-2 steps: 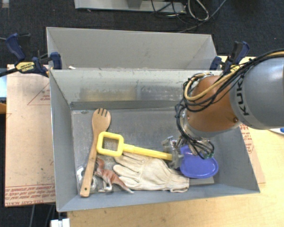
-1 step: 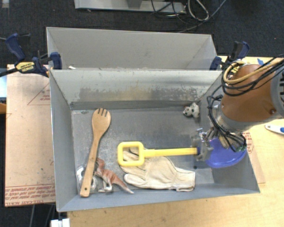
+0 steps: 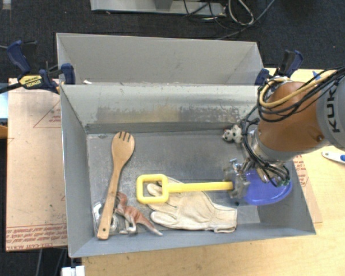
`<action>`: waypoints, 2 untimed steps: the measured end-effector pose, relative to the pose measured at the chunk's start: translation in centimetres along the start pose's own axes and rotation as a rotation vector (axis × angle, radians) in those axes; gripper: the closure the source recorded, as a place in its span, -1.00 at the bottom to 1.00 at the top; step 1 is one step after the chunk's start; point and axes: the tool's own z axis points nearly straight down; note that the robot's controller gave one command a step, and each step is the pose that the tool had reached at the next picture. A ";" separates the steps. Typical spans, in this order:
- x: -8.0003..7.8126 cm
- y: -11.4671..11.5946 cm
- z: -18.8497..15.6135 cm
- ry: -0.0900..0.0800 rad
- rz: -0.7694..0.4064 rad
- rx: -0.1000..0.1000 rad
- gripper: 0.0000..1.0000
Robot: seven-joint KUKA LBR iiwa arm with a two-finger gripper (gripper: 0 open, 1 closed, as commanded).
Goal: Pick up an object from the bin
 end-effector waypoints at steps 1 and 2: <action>-1.9 1.1 0.6 -0.003 -0.002 0.000 1.00; -1.0 2.1 -0.5 0.002 -0.011 -0.006 1.00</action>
Offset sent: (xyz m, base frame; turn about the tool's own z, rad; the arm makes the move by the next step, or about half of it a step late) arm 0.0031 0.0224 0.0049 -0.0127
